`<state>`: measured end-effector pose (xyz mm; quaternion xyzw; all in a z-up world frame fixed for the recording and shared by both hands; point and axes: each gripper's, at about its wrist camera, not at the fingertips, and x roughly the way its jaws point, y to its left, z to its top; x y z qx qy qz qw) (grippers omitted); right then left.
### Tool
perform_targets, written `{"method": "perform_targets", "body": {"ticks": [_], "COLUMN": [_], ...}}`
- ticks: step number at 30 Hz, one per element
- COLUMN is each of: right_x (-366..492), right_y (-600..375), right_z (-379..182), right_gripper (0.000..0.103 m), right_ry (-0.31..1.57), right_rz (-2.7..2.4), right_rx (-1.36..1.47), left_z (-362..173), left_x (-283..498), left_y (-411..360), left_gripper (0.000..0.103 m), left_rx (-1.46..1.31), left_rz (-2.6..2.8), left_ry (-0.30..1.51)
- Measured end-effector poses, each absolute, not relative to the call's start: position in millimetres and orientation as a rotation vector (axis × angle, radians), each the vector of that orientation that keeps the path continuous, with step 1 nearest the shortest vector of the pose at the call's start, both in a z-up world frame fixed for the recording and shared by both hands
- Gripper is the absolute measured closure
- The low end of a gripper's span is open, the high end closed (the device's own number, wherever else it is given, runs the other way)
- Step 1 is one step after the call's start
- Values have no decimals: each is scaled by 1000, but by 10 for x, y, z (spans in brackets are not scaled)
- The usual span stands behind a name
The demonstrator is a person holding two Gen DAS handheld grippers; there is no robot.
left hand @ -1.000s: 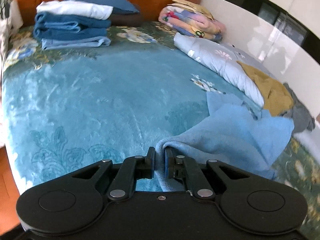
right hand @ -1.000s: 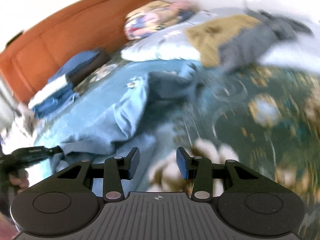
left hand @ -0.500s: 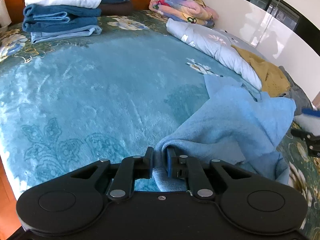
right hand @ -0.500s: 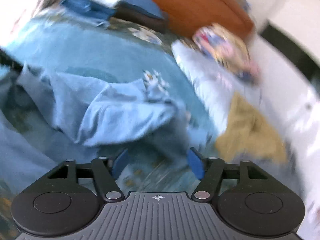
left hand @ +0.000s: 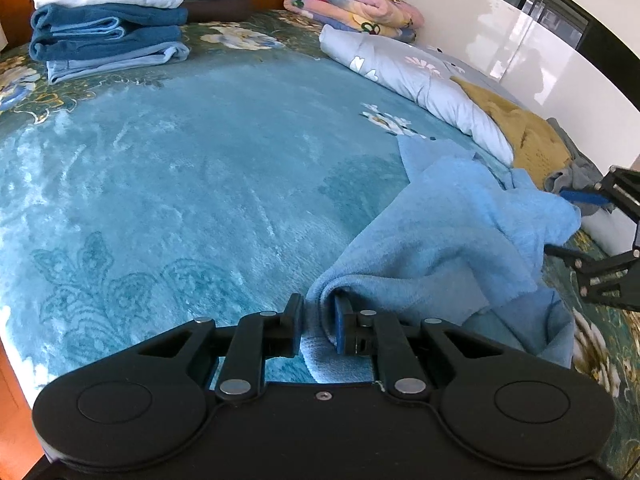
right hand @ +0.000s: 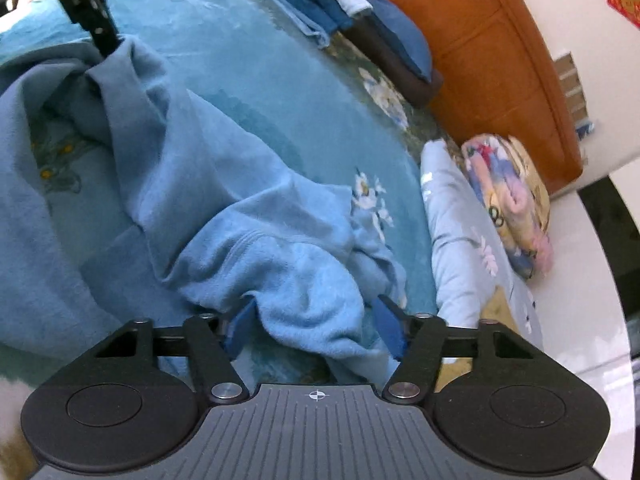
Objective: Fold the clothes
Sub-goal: 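Lift the sweatshirt with both grippers and shake it out in the air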
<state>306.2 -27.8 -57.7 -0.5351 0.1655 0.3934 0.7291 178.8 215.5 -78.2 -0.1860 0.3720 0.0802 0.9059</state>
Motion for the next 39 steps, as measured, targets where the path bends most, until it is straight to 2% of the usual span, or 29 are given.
{"method": "perform_targets", "body": {"ticks": [2, 3, 5, 8, 16, 26, 39], "right_x": [3118, 3144, 3205, 3233, 3141, 2707, 1617], "right_y": [-285, -287, -281, -316, -537, -910, -1512], "right_z": [-587, -593, -575, -427, 346, 1430, 2320], "right_gripper": [73, 82, 91, 93, 94, 94, 94], "right_ry": [423, 448, 493, 513, 366, 118, -133], "right_rz": [865, 863, 847, 809, 641, 512, 470], "right_rx": [-1142, -1122, -1074, -963, -731, -616, -508], "left_z": [-775, -770, -755, -699, -74, 1218, 2385], "left_x": [1791, 1791, 1784, 1771, 1758, 1578, 663], "left_y": [2133, 2125, 2115, 2093, 1994, 1818, 1453], "left_gripper": [91, 91, 96, 98, 99, 98, 98], "left_rx": [-377, -374, -371, -362, -245, -83, 89], "left_rz": [162, 161, 161, 162, 140, 135, 107], "left_ry": [768, 768, 766, 754, 603, 329, 108]}}
